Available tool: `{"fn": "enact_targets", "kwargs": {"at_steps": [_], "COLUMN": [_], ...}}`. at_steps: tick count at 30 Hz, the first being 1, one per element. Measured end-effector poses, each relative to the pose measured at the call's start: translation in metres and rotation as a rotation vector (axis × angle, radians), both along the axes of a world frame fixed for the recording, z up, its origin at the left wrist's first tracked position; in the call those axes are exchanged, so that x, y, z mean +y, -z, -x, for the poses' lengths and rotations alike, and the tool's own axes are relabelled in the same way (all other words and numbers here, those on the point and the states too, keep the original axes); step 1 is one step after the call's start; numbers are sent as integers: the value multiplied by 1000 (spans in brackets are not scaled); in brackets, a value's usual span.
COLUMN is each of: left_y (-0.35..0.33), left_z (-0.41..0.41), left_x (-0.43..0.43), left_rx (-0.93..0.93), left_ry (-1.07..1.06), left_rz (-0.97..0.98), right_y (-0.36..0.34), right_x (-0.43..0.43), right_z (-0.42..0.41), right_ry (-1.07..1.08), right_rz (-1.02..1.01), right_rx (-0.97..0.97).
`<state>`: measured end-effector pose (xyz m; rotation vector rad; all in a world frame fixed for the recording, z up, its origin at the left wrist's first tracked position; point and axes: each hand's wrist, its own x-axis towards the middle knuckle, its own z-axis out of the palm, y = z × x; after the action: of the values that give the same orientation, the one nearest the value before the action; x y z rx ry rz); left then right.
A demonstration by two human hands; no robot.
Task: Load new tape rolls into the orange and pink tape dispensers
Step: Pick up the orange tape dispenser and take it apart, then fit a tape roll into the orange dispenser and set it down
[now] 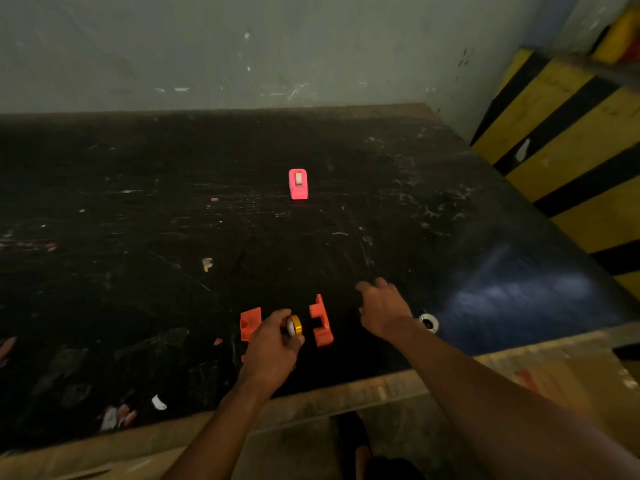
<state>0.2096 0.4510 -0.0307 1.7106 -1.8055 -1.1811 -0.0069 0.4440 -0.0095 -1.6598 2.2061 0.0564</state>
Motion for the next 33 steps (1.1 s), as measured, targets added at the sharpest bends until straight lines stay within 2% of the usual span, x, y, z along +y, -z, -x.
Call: {"fn": "enact_targets", "kwargs": {"at_steps": [6, 9, 13, 18, 25, 30, 33], "left_y": [-10, -14, -15, -9, 17, 13, 5], "left_z": [17, 35, 80, 155, 199, 197, 194], "left_x": [17, 19, 17, 13, 18, 20, 22], "left_rx": [-12, -39, -115, -301, -577, -545, -327], "left_ry": [58, 86, 144, 223, 363, 319, 173], "left_rz": [64, 97, 82, 72, 19, -30, -43], "right_y": [13, 15, 6, -8, -8, -8, -17], "right_x": [12, 9, 5, 9, 30, 22, 11], "right_z": [32, 42, 69, 128, 188, 188, 170], "right_ry": [-64, -112, -46, 82, 152, 197, 290], "right_rz": [-195, -152, -87, 89, 105, 61, -36], "right_rx": [47, 2, -137, -254, -433, -672, -978]}}
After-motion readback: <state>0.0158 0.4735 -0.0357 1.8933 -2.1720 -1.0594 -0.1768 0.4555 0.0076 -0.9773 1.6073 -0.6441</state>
